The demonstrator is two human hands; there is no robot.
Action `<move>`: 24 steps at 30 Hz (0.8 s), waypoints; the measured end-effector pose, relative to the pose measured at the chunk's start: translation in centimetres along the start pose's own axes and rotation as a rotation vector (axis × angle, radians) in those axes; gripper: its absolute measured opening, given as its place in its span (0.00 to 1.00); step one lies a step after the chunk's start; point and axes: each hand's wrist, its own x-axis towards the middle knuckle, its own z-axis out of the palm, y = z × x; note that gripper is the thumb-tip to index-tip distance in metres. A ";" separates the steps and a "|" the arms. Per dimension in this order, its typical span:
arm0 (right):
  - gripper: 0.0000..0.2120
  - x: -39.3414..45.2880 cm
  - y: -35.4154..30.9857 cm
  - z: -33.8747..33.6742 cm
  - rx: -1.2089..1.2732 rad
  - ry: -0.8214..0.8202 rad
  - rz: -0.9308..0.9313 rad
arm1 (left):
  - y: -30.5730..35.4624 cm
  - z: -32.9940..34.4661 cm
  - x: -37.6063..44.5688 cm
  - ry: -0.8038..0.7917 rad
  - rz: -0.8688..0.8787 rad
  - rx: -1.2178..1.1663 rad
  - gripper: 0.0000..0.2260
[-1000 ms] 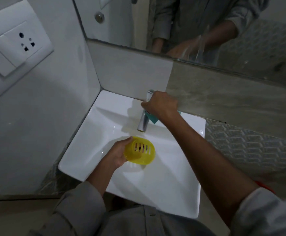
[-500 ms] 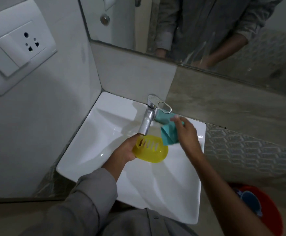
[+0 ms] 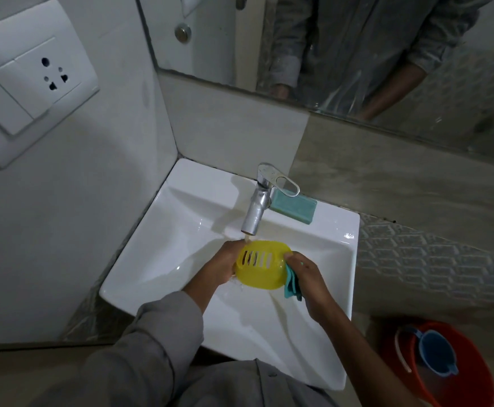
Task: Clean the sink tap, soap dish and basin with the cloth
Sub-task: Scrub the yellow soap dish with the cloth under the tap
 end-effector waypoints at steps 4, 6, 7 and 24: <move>0.08 1.1 0.3 1.2 -0.147 -0.102 -0.060 | 0.2 0.3 -0.6 -0.007 -0.116 -0.041 0.22; 0.08 1.4 0.6 1.6 -0.184 -0.144 -0.094 | 0.7 1.1 -1.2 -0.052 -0.156 -0.099 0.24; 0.09 1.6 0.6 1.9 -0.199 -0.154 -0.118 | 0.8 1.4 -1.2 -0.040 -0.145 -0.119 0.24; 0.12 5.3 -3.3 6.6 -0.582 -0.025 -0.124 | 1.6 2.5 -1.2 0.018 -0.182 -0.431 0.14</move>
